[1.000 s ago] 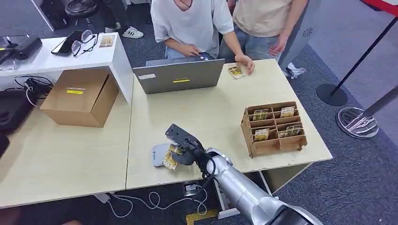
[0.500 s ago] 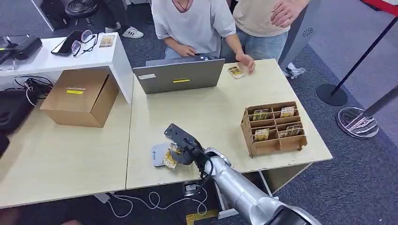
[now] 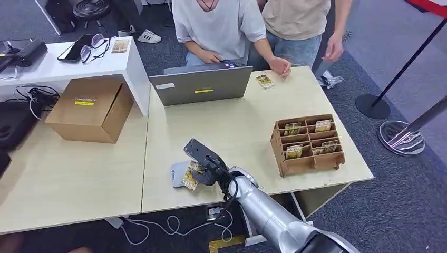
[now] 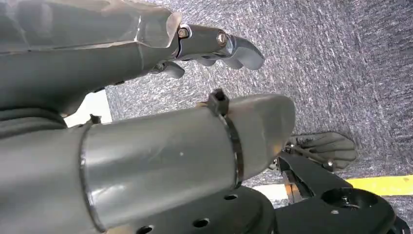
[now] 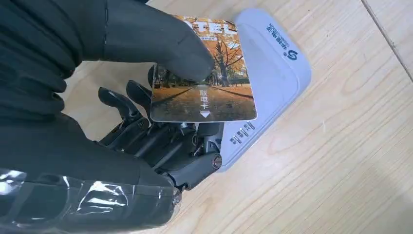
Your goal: Pass the card to the sensor for recognition and then transmit it.
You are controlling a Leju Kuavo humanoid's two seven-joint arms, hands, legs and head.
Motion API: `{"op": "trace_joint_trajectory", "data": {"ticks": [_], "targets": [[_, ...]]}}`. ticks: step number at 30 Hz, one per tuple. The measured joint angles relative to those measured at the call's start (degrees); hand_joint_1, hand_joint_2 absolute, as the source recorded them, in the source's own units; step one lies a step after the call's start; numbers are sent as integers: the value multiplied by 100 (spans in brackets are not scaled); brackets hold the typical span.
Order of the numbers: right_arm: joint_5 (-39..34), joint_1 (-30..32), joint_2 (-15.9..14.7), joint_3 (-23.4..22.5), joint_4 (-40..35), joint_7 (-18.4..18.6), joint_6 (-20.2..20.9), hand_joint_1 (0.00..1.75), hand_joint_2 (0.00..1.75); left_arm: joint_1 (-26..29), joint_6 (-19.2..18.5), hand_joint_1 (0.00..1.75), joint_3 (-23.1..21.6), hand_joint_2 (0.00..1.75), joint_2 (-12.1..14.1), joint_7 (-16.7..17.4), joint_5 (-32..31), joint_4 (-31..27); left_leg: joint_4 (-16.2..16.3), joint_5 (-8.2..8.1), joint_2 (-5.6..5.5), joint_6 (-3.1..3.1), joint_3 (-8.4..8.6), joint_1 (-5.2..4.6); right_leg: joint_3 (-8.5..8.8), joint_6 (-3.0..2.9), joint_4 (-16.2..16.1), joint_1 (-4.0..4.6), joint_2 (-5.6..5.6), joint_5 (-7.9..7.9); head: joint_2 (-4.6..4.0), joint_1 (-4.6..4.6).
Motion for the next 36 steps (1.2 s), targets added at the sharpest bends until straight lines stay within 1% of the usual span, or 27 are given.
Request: {"op": "trace_joint_trajectory", "data": {"ticks": [7,12,14,15,17,21,26,36], "targets": [[-52,0,0,0,63,28,-114,175,175,1,-166,0,0,0,35,-68,-9,-2,0,0,0,0,0,0,0,0,0,0,0,0,0,0],[-55,2,0,-2,116,61,-148,175,175,3,-216,0,0,0,66,-85,-9,-2,0,0,0,0,0,0,0,0,0,0,0,0,0,0],[-59,1,0,-2,142,219,-252,175,175,3,-240,0,0,0,74,-85,-9,-2,0,0,0,0,0,0,0,0,0,0,0,0,0,0],[-77,1,0,-2,164,396,-365,175,175,4,-243,0,0,0,81,-85,-9,-2,0,0,0,0,0,0,0,0,0,0,0,0,0,2],[-87,0,0,-9,192,599,-498,175,175,4,-258,0,0,0,85,-85,-9,-2,0,0,0,0,0,0,0,0,0,0,0,0,0,2],[-151,0,0,-37,230,765,-647,175,175,4,-275,0,0,0,92,-107,-7,-2,0,0,0,0,1,0,0,0,0,0,0,0,0,2],[-264,1,0,-168,273,835,-828,175,175,5,-304,0,0,0,96,-122,-7,-2,0,0,1,0,3,0,0,0,0,0,1,0,0,0],[-426,13,-39,-328,280,787,-854,175,175,7,-343,0,0,0,118,-120,-20,-2,0,0,1,-1,5,0,0,0,0,1,1,0,0,0]]}}
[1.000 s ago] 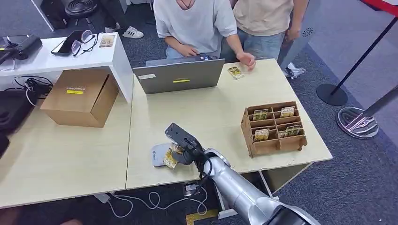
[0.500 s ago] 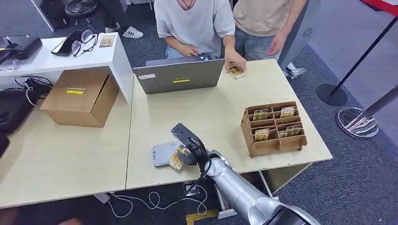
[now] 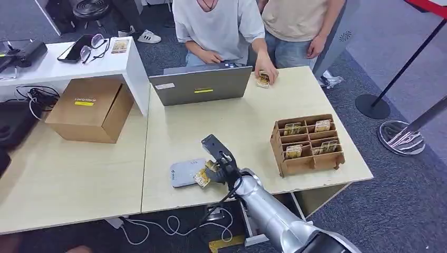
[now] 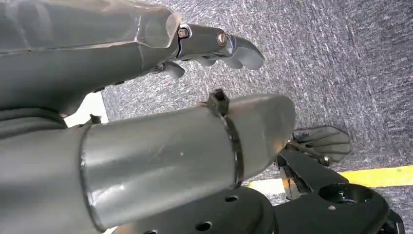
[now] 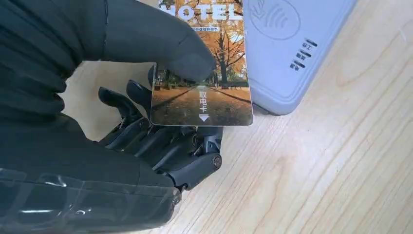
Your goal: Pass the card to the sensor for recognition and then transmit it.
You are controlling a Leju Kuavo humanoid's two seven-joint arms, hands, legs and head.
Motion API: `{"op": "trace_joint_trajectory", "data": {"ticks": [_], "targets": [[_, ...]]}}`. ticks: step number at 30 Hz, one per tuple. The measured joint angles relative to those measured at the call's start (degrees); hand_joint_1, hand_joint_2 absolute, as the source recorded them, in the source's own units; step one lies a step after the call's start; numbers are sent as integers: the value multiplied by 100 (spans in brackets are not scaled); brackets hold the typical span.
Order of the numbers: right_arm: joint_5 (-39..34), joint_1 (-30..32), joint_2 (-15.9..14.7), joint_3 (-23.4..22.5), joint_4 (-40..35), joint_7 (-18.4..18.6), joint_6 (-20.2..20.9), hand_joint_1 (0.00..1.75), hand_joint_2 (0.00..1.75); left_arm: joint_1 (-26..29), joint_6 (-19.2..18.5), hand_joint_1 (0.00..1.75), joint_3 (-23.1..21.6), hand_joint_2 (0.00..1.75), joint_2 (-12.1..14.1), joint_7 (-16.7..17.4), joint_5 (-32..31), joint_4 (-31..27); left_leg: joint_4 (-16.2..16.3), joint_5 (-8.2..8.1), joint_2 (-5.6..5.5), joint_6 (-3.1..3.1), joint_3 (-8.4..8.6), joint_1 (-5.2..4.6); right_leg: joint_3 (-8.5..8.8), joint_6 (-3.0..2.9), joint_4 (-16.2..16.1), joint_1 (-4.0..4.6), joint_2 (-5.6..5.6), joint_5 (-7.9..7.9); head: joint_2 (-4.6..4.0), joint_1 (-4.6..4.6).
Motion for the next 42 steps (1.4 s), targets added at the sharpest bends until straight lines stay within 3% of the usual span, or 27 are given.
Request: {"op": "trace_joint_trajectory", "data": {"ticks": [5,15,20,25,31,42], "targets": [[-55,56,-35,-48,-57,-81,96,175,175,0,-22,0,0,0,2,0,0,0,0,0,0,0,0,0,0,0,0,0,0,0,0,2],[116,411,-210,50,-786,-328,791,175,175,1,-33,0,0,0,11,-2,7,0,0,0,0,0,-2,0,-1,0,0,0,0,0,0,0],[-87,577,-362,103,-1437,-428,977,175,175,4,402,0,0,0,-70,-144,22,-26,0,0,0,0,-3,-1,0,0,0,-1,0,0,0,0],[-304,617,-514,116,-2134,-557,1110,175,175,7,468,0,0,0,-136,-186,20,-26,0,0,0,1,-5,-1,0,0,0,-1,0,0,0,4],[-560,307,-564,147,-2682,-890,1189,175,175,9,125,0,0,0,-33,-120,15,-26,0,0,1,-1,-4,1,-2,0,0,0,1,0,0,2],[-662,-320,-595,153,-3163,-1403,1117,175,175,41,216,0,2,0,0,-72,26,-26,0,5,0,-7,-4,1,-2,-4,2,0,1,3,0,0]]}}
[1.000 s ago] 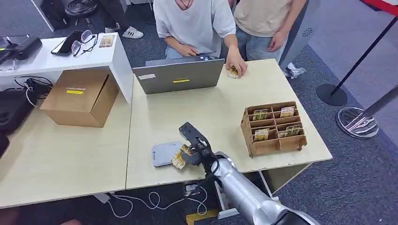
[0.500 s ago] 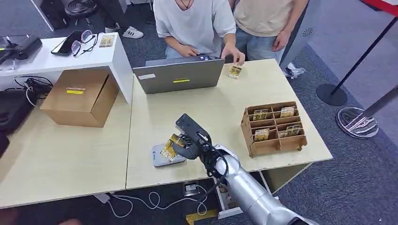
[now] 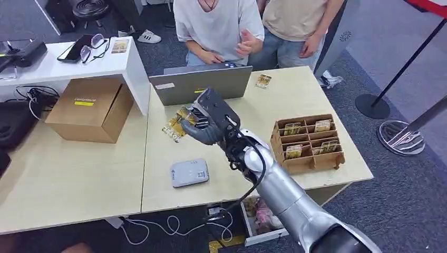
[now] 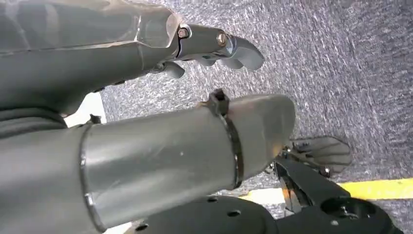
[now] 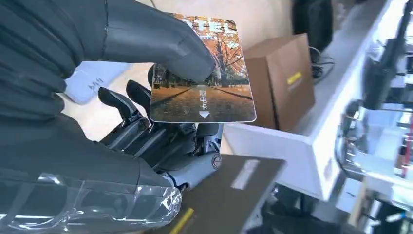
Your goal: Pass the card to the sensor for recognition and then transmit it.
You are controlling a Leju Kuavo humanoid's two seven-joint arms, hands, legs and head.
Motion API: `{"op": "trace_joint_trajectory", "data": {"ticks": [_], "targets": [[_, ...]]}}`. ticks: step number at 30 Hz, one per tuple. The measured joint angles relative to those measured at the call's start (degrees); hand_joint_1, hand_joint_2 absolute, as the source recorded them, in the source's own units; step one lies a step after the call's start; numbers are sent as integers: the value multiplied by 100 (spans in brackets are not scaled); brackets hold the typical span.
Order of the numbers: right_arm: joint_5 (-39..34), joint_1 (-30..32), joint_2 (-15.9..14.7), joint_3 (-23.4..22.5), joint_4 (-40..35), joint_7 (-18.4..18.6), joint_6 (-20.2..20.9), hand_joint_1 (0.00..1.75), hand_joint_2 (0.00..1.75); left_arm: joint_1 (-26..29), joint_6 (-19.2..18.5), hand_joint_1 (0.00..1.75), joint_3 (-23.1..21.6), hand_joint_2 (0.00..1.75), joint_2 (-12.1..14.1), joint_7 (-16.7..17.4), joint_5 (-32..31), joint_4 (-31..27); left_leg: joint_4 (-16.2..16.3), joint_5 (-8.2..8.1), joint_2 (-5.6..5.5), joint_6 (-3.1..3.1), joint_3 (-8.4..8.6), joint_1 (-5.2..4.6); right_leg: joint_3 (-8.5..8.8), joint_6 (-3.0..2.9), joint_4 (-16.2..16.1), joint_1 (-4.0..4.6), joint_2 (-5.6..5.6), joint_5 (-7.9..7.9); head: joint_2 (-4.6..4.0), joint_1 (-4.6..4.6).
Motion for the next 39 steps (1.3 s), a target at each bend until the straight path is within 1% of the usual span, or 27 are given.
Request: {"op": "trace_joint_trajectory", "data": {"ticks": [8,11,14,17,20,22,26,30,33,35,39], "targets": [[529,-508,-2,7,-65,-306,-175,175,175,22,116,0,0,0,-2,-15,9,0,0,0,0,0,-2,1,0,0,0,0,0,0,0,2],[836,-725,2,22,-28,-358,-279,175,175,35,253,0,33,0,-30,17,26,0,0,0,-1,0,-2,1,0,0,0,0,-1,0,0,0],[1236,-977,22,50,68,-380,-432,175,175,37,356,0,66,0,-61,42,37,0,0,0,-1,0,-3,1,1,-1,0,0,-1,1,0,0],[1747,-1229,31,125,182,-406,-704,175,175,42,407,0,87,0,-87,37,39,0,0,1,-1,0,-2,1,1,-1,0,0,-1,1,0,2],[2488,-1490,31,298,363,-444,-1074,175,175,47,398,0,90,0,-90,-22,24,0,0,1,-1,0,-2,1,0,-1,0,0,-1,1,0,2],[3107,-1672,33,450,513,-485,-1383,175,175,56,356,0,90,0,-81,-68,24,0,0,1,-1,0,-2,1,0,-1,0,0,-1,1,0,0],[4182,-1941,48,693,763,-478,-1915,175,175,67,356,0,90,0,-81,-116,20,0,0,1,-3,0,-2,1,0,-1,1,0,-1,1,0,0],[5332,-2167,48,971,1010,-319,-2593,175,175,69,376,0,90,0,-79,-133,15,0,0,1,-3,0,-2,1,0,-1,1,0,-2,1,0,0],[6330,-2349,48,1195,1259,-79,-3340,175,175,69,391,0,90,0,-66,-157,13,0,0,2,-3,-1,-1,1,1,-1,1,0,-2,1,0,2],[6813,-2434,48,1309,1405,35,-3730,175,175,69,395,0,90,0,-55,-168,11,0,0,2,-3,-2,0,1,1,-1,1,0,-1,1,0,2],[7493,-2585,50,1491,1686,131,-4216,175,175,70,398,0,90,0,-26,-166,7,0,0,2,-3,-2,-1,1,1,-1,1,0,-2,1,0,0]]}}
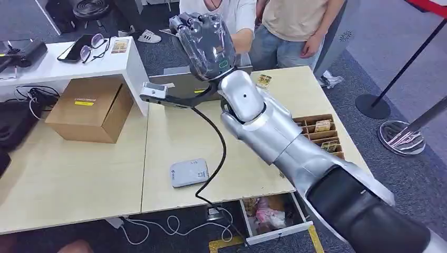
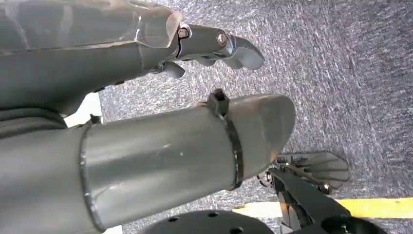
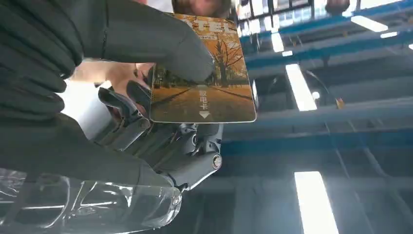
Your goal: Pass the card to the sensor for recognition and then transmit it.
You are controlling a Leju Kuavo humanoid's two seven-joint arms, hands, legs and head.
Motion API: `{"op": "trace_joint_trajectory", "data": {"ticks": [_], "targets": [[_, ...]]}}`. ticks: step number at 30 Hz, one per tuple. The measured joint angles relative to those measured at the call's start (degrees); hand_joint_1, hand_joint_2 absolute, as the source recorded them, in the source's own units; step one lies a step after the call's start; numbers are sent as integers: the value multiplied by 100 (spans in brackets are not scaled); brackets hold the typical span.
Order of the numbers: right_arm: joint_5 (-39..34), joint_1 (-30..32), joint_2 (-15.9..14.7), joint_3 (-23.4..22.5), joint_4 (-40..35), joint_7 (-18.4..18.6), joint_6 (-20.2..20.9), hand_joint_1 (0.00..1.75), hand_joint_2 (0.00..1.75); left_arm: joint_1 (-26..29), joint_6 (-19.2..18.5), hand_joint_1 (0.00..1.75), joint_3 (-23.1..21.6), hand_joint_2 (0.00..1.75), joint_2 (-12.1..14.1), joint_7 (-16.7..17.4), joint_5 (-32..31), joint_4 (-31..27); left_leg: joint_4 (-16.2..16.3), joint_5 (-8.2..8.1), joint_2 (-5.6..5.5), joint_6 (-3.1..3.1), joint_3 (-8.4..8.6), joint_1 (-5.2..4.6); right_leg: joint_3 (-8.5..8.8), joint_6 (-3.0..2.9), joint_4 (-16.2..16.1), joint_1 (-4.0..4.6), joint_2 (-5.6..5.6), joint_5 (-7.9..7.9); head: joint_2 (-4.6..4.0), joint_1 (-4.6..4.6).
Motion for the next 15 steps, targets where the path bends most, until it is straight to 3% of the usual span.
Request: {"op": "trace_joint_trajectory", "data": {"ticks": [5,15], "targets": [[629,-105,61,161,260,50,-148,175,175,0,-15,0,0,0,35,20,-2,0,0,0,0,0,0,0,0,0,0,0,0,0,0,2],[895,-193,234,315,747,0,368,175,175,-1,-83,0,0,0,83,20,-7,0,0,1,0,0,1,0,0,0,1,0,0,0,0,2]]}}
